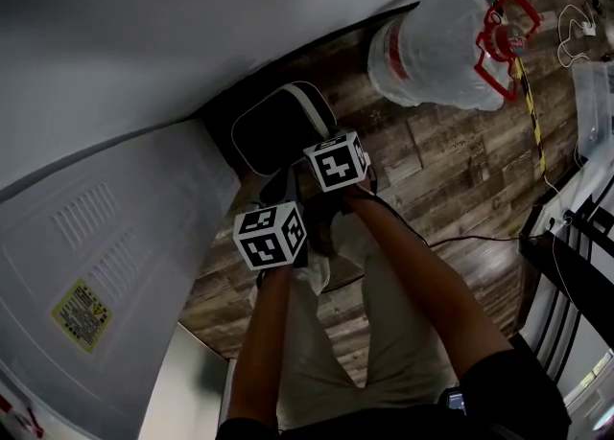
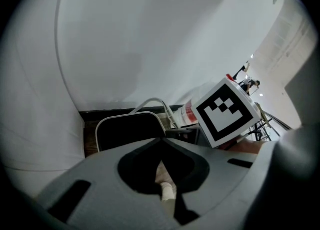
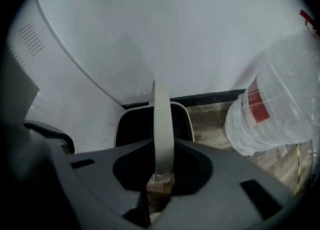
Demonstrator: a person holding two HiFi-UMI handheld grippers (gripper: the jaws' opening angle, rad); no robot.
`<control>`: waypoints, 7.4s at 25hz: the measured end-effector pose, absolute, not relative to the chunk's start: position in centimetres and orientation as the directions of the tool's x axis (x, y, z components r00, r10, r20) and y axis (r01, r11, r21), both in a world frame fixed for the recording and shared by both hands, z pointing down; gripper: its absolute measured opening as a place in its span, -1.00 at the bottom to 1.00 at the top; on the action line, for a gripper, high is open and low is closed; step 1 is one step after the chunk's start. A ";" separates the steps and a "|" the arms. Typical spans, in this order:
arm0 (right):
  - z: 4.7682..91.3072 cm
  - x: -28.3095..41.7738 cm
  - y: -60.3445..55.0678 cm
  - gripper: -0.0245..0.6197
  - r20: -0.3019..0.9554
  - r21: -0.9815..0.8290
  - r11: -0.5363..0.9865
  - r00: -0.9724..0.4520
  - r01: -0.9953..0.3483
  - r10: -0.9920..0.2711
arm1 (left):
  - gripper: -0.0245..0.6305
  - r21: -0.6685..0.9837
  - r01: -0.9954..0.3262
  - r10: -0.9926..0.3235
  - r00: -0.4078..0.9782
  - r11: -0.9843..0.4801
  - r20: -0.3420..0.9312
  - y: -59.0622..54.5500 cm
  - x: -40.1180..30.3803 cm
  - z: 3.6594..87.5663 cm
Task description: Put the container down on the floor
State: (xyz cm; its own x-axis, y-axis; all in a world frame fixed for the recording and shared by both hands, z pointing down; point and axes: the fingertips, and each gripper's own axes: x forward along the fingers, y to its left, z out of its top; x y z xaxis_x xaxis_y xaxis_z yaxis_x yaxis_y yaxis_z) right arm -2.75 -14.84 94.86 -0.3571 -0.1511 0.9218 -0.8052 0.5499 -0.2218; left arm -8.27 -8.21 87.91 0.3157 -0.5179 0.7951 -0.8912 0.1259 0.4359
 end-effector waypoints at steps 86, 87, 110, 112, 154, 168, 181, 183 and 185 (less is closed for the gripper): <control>80.5 5.1 -14.2 -0.80 0.933 -0.272 0.388 -0.340 -0.881 -0.120 | -0.88 0.460 -0.888 -0.492 0.404 -0.009 0.771 -10.5 -3.9 73.7; 79.7 5.1 -13.8 -0.80 0.931 -0.278 0.381 -0.346 -0.882 -0.121 | -0.88 0.460 -0.888 -0.490 0.404 -0.005 0.773 -10.2 -4.0 73.0; 63.3 3.3 -11.2 -0.83 0.876 -0.314 0.403 -0.426 -0.859 -0.225 | -0.88 0.451 -0.892 -0.541 0.371 0.016 0.754 -7.7 -6.6 59.3; 62.0 3.1 -10.7 -0.83 0.870 -0.321 0.403 -0.436 -0.857 -0.232 | -0.88 0.458 -0.889 -0.557 0.375 0.011 0.741 -7.9 -6.6 57.7; 22.8 -2.7 -12.2 -0.82 0.441 -0.409 0.611 -0.733 -0.678 -0.519 | -0.88 0.243 -0.928 -0.802 0.369 -0.284 0.470 -10.1 -6.8 24.0; 11.2 -3.3 -11.6 -0.82 0.242 -0.269 0.688 -0.739 -0.674 -0.629 | -0.88 0.195 -0.904 -0.874 0.421 -0.381 0.244 -8.8 -7.2 12.0; 9.2 -5.9 -7.2 -0.82 0.203 -0.228 0.729 -0.764 -0.646 -0.613 | -0.88 0.198 -0.895 -0.885 0.433 -0.400 0.168 -4.9 -9.8 10.0; 9.7 -5.9 -6.8 -0.82 0.226 -0.222 0.717 -0.751 -0.660 -0.621 | -0.88 0.211 -0.891 -0.881 0.440 -0.403 0.174 -4.2 -9.9 10.6; 9.9 -6.0 -6.7 -0.82 0.236 -0.222 0.708 -0.741 -0.670 -0.628 | -0.88 0.217 -0.887 -0.880 0.445 -0.407 0.168 -3.6 -10.1 10.5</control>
